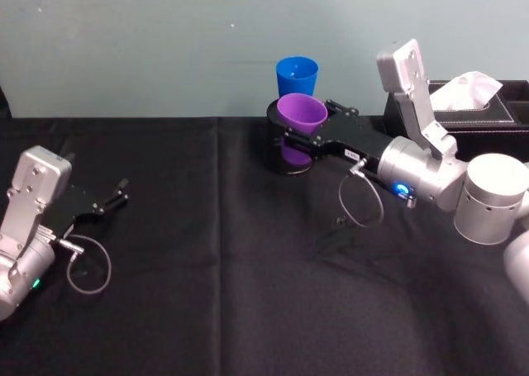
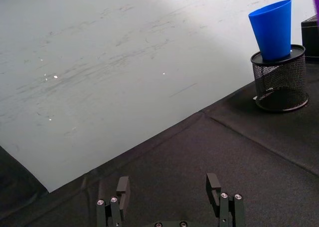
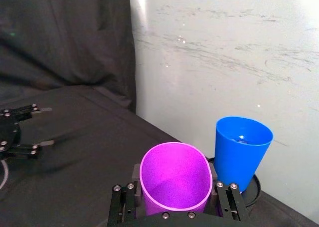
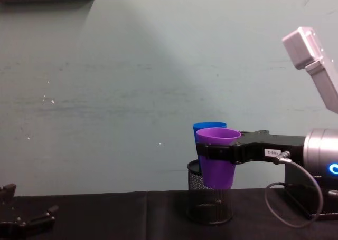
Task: Pick up one cup with a gripper and tap it against the other cup.
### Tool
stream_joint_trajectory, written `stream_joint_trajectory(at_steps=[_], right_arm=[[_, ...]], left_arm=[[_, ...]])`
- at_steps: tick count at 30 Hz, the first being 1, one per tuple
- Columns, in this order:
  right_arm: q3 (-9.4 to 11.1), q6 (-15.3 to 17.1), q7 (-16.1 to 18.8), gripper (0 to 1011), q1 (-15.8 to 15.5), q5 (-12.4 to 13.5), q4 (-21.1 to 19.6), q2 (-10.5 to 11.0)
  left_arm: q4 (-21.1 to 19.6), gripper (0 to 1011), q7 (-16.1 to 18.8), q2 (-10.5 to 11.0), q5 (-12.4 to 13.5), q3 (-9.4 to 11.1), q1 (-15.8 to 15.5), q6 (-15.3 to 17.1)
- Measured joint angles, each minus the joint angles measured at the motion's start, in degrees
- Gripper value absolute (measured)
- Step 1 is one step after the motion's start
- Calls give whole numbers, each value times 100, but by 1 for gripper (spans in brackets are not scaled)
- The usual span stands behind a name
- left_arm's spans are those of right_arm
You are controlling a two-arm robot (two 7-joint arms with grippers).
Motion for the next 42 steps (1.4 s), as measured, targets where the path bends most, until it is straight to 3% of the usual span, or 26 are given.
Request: stream_joint_trajectory(at_steps=[6,15,42], right_arm=[[20,-145,67,724,340,-92,639,-258],[46,-263,218,724,662,-159,1251,-507],[209,-637,504,724,1348,-319,2507,-931]], left_arm=[[0,1000,0,0,0,0,0,0],[0,1000,0,0,0,0,0,0],[0,1000,0,0,0,0,0,0]])
